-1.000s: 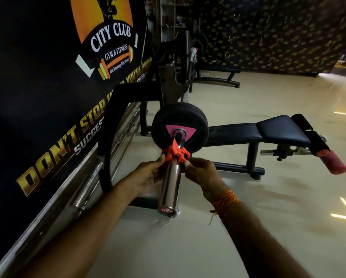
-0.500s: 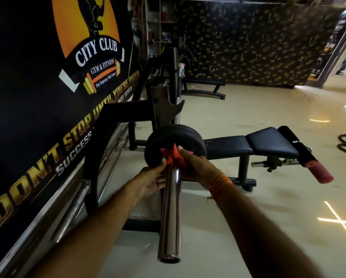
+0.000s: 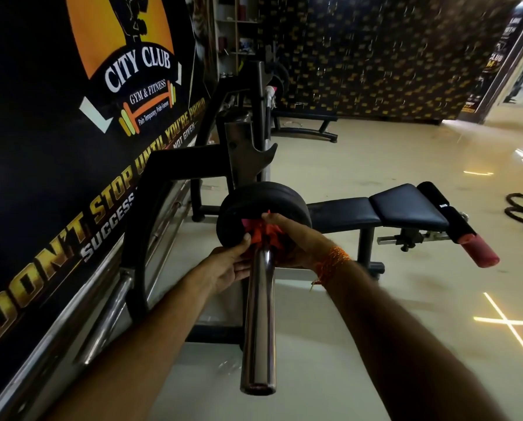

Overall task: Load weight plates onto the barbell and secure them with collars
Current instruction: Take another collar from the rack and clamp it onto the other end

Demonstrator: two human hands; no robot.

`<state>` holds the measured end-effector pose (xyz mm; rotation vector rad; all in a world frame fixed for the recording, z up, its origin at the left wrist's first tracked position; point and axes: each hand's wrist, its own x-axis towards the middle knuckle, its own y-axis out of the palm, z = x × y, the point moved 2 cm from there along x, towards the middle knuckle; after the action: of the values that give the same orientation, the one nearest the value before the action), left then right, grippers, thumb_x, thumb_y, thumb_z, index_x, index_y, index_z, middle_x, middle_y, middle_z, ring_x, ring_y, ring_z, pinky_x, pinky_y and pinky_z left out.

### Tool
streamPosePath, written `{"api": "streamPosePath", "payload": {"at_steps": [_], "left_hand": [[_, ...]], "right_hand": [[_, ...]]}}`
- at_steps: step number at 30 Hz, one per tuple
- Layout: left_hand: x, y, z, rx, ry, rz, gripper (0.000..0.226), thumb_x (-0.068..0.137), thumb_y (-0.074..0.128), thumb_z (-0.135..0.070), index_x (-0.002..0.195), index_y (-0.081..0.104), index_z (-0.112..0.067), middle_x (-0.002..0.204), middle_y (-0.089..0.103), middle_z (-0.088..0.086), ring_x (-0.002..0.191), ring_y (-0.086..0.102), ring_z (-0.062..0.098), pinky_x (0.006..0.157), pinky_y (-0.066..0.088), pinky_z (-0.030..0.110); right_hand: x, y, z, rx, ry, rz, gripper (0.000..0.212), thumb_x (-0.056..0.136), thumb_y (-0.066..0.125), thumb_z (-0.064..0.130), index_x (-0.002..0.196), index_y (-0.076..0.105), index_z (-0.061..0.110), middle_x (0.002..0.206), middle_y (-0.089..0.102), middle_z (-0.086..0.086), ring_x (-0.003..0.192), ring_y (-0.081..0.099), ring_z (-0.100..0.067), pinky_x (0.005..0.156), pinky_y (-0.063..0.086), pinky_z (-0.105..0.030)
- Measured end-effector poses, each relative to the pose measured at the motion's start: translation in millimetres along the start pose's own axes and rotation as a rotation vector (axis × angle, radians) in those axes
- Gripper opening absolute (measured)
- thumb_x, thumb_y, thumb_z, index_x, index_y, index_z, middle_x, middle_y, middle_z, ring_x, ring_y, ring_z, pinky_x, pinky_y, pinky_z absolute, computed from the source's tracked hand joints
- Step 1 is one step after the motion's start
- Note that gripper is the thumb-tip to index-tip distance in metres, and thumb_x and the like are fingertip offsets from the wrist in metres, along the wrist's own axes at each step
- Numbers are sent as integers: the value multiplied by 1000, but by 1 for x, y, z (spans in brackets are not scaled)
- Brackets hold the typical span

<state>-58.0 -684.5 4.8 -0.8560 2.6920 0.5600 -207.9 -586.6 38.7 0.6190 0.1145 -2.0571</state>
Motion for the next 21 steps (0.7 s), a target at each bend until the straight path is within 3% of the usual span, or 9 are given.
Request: {"api": "streamPosePath", "payload": {"at_steps": [5,9,14,18,21], "left_hand": [[2,2,5,-27,-19,5,53,97,59,-41,128,61,2,111,75,15,105,72,25,88,56,34],[4,2,1,-18,-39,2,54,94,62,-41,129,61,2,106,75,14,101,72,24,97,53,40],[3,3,-1,-5,-53,-4,53,94,62,-42,128,61,0,107,75,13,99,73,24,81,56,33],[7,0,4,0,-37,-11,61,90,65,-46,129,62,0,111,74,15,103,72,26,84,55,34],[9,-1,8,13,-32,-9,53,93,62,-46,123,65,-2,106,76,13,97,74,23,77,57,30]], "right_hand": [[1,-26,-11,108,-17,3,66,80,79,50,129,62,10,120,72,-21,116,67,-40,107,46,-59],[3,-34,-21,152,-6,32,72,78,79,55,132,62,10,123,71,-20,119,66,-37,110,45,-55],[6,-33,-24,231,-15,98,77,81,74,57,137,58,7,131,66,-20,120,65,-36,106,50,-48],[8,-33,-32,320,-39,139,60,86,71,45,130,60,6,117,69,-19,111,66,-35,101,52,-47],[11,-34,-39,358,-30,59,51,83,73,35,124,62,6,110,71,-18,110,66,-35,106,49,-50]]}}
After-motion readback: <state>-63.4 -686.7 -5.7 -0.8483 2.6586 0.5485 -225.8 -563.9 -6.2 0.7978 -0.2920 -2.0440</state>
